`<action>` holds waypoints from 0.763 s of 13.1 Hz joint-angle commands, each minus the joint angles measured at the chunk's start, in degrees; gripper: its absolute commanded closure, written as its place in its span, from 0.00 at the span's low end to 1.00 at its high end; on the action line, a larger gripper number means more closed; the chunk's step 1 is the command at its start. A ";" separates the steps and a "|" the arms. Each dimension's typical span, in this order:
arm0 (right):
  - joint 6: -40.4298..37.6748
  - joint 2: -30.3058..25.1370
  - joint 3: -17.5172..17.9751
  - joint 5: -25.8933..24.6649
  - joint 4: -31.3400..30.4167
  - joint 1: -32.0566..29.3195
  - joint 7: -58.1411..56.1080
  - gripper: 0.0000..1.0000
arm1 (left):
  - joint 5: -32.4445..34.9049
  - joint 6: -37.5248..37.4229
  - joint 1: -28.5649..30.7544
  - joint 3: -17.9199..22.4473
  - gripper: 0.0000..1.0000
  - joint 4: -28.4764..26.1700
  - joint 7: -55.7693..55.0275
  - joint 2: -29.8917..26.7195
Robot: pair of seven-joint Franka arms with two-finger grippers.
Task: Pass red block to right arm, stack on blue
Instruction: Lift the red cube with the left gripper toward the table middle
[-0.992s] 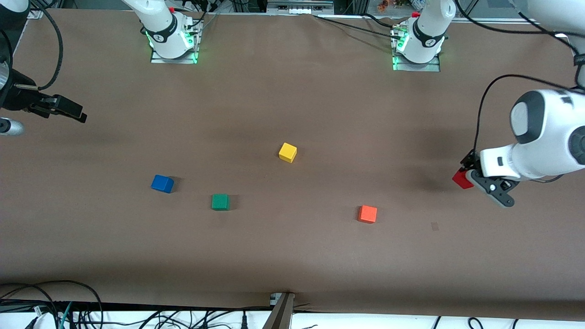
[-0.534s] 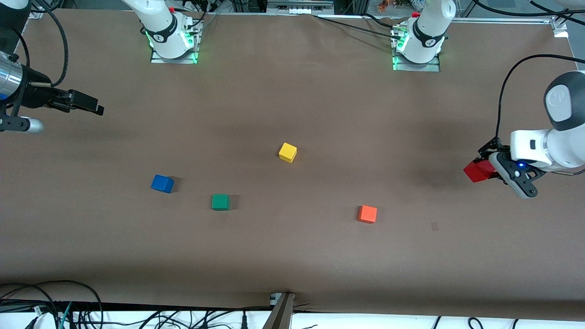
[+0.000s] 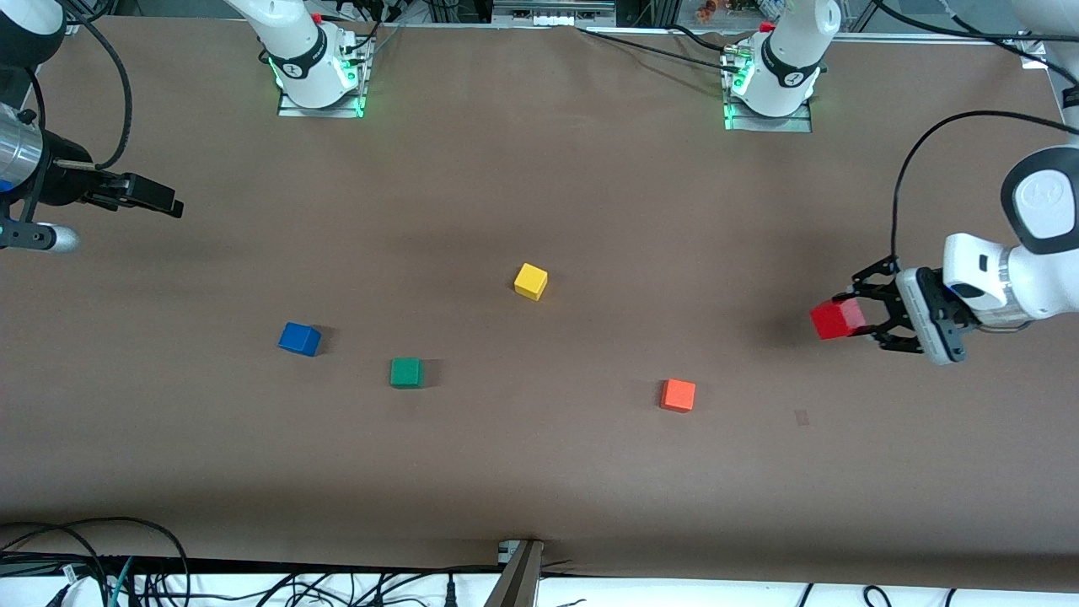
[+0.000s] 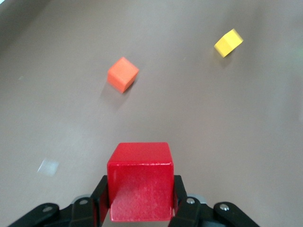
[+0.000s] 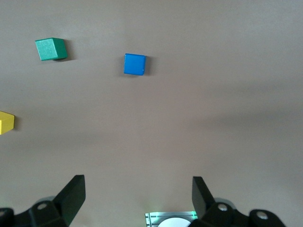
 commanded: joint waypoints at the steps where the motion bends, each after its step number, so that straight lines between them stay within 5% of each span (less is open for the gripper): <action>1: -0.36 0.27 0.16 0.12 1.10 -0.01 0.04 0.00 | -7.69 -0.74 -0.13 -1.82 1.00 0.20 6.40 1.92; 10: -0.27 0.18 -0.36 0.11 1.19 1.40 0.48 0.00 | -25.46 -3.21 -0.40 -9.20 1.00 0.73 14.59 5.79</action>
